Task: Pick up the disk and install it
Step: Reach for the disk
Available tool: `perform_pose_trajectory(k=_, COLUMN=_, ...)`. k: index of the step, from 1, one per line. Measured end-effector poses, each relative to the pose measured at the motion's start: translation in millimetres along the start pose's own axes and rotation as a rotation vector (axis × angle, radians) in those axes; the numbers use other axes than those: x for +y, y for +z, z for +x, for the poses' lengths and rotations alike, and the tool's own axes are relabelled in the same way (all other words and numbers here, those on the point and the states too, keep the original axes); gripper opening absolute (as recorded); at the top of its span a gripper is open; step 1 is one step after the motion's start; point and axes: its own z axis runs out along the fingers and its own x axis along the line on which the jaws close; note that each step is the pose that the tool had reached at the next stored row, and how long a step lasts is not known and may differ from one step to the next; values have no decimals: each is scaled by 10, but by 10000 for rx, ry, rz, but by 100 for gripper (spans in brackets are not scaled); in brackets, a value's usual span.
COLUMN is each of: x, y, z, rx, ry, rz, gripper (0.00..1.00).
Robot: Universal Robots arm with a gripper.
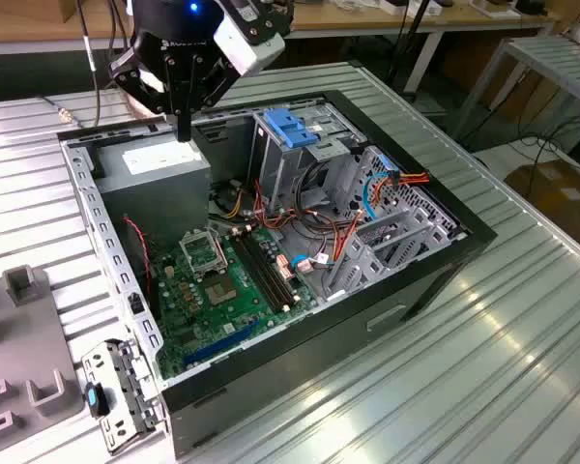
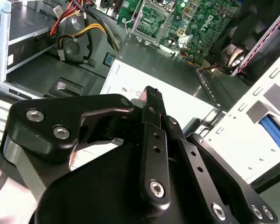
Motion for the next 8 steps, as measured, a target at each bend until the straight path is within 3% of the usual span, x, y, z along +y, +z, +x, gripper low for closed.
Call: perform_pose_trajectory(k=8, x=-4, y=-2, z=49, rx=0, ry=-1, rz=0, gripper=11)
